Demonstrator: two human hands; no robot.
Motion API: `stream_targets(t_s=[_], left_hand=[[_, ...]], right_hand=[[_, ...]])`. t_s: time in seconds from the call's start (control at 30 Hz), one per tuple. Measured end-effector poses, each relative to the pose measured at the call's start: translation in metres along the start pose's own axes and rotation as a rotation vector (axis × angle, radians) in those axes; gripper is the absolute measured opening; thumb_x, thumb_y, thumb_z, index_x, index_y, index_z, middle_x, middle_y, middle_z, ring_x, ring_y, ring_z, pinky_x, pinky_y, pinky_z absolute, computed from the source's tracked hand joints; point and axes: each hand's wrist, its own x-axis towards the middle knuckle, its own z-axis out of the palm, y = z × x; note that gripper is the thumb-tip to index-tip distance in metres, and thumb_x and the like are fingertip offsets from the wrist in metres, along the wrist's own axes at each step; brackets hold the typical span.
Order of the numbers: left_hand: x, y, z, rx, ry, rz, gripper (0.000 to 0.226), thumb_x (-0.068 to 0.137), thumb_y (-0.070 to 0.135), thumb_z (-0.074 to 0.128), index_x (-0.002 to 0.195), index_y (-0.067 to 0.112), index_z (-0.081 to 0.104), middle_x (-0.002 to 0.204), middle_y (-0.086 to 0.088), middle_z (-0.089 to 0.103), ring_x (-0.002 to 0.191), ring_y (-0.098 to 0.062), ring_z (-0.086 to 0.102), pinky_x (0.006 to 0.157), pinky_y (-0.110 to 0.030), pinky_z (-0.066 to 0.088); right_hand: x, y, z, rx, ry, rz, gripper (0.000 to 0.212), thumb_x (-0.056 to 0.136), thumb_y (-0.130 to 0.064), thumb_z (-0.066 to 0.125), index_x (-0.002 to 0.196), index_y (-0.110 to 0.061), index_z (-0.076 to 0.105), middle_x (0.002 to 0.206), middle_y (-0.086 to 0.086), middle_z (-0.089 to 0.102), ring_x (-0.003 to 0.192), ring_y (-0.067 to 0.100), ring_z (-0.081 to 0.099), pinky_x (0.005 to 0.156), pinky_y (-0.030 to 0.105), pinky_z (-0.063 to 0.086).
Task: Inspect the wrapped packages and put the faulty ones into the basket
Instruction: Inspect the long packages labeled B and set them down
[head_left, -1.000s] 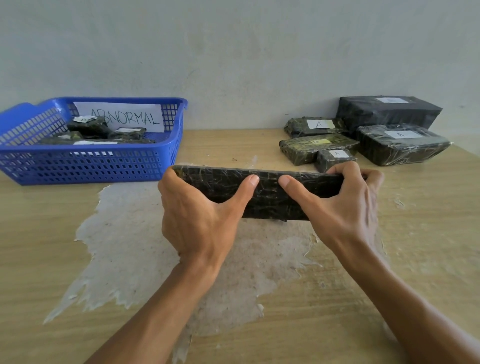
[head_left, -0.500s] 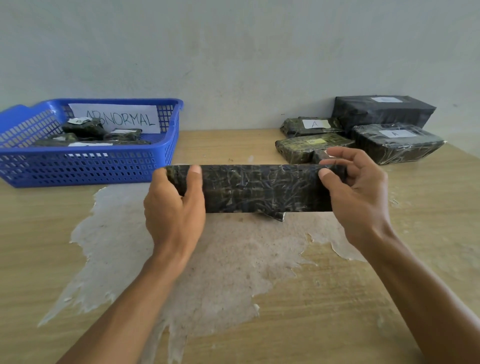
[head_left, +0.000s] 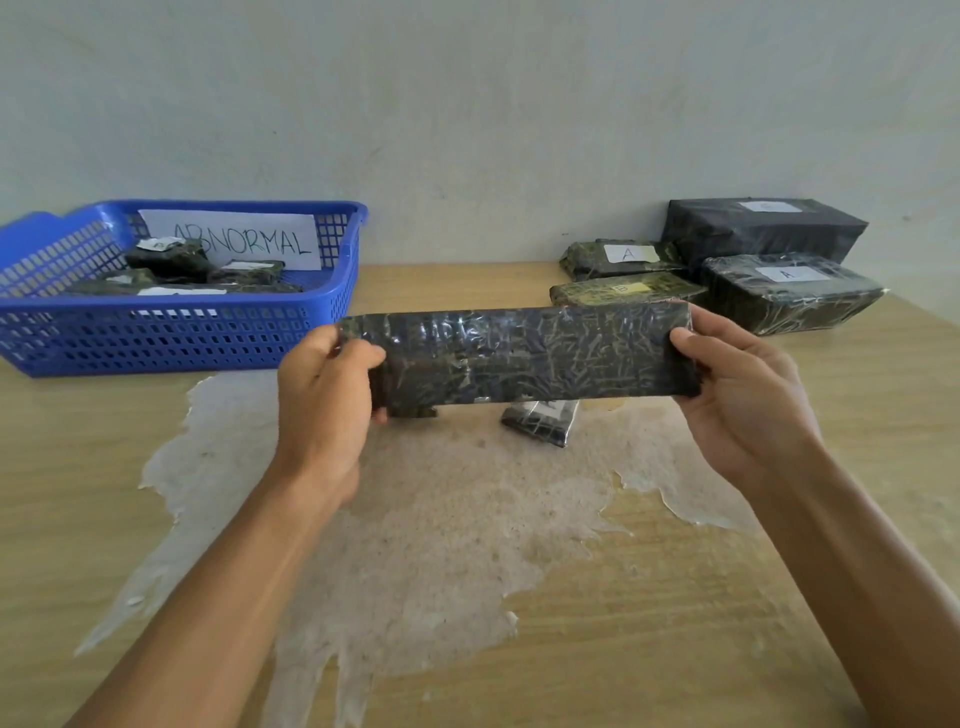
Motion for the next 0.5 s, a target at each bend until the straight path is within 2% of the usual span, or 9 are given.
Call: stream_targets(t_s=[0.03,0.1,0.17,0.27,0.37,0.43,0.5], left_hand=[[0.0016,0.0007,-0.0017,-0.025,-0.074,-0.024,0.018,0.090,0.001,0.056,0.106,-0.007,0.060,0.092,-0.012,0.063,0.077,-0.024,0.059,0.049,-0.029,0.048],[0.0042,0.0017,-0.0045,-0.101,-0.169,-0.103,0.050,0.089,-0.002,0.057,0.138,-0.004,0.050,0.119,-0.016,0.065,0.092,-0.031,0.069,0.057,-0.031,0.057],[0.0029,0.0033,-0.0071,-0.141,-0.221,-0.142,0.061,0.094,-0.006,0.055,0.151,0.003,0.036,0.132,-0.020,0.060,0.108,-0.035,0.069,0.067,-0.036,0.062],[0.0030,0.0019,-0.0089,-0.200,-0.269,-0.145,0.061,0.095,-0.010,0.053,0.152,0.001,0.035,0.140,-0.019,0.056,0.110,-0.035,0.070,0.071,-0.038,0.062],[0.0013,0.0035,-0.0084,-0.211,-0.259,-0.115,0.052,0.095,-0.012,0.051,0.146,-0.004,0.042,0.135,-0.018,0.060,0.104,-0.032,0.072,0.068,-0.038,0.062],[0.0013,0.0044,-0.0085,-0.212,-0.248,-0.103,0.043,0.095,-0.012,0.049,0.137,-0.005,0.051,0.128,-0.019,0.065,0.100,-0.030,0.073,0.066,-0.036,0.062],[0.0018,0.0047,-0.0095,-0.226,-0.231,-0.107,0.042,0.096,-0.011,0.050,0.137,-0.005,0.052,0.126,-0.020,0.066,0.099,-0.029,0.073,0.066,-0.036,0.063]], right_hand=[[0.0023,-0.0001,-0.0025,0.019,0.018,0.006,0.035,0.095,0.006,0.056,0.130,0.005,0.061,0.120,0.019,0.070,0.104,0.023,0.068,0.090,0.033,0.060],[0.0051,-0.0005,-0.0058,0.037,0.056,0.024,0.036,0.095,0.005,0.055,0.131,0.005,0.060,0.128,0.020,0.067,0.108,0.023,0.066,0.090,0.031,0.060],[0.0065,-0.0009,-0.0077,0.050,0.080,0.040,0.034,0.097,0.005,0.053,0.130,0.002,0.063,0.130,0.020,0.067,0.109,0.022,0.067,0.086,0.031,0.061],[0.0074,-0.0002,-0.0085,0.062,0.060,0.079,0.037,0.100,0.003,0.045,0.133,-0.002,0.062,0.132,0.019,0.067,0.119,0.026,0.066,0.087,0.040,0.062],[0.0064,-0.0002,-0.0077,0.064,0.041,0.102,0.046,0.100,0.006,0.040,0.142,-0.005,0.054,0.136,0.018,0.064,0.123,0.032,0.064,0.092,0.050,0.059],[0.0044,-0.0005,-0.0066,0.066,0.028,0.105,0.047,0.099,0.008,0.040,0.142,-0.005,0.053,0.135,0.020,0.063,0.123,0.036,0.063,0.090,0.052,0.059],[0.0029,-0.0002,-0.0050,0.057,0.018,0.098,0.042,0.099,0.010,0.042,0.136,-0.005,0.056,0.132,0.021,0.064,0.123,0.037,0.062,0.087,0.049,0.061]])
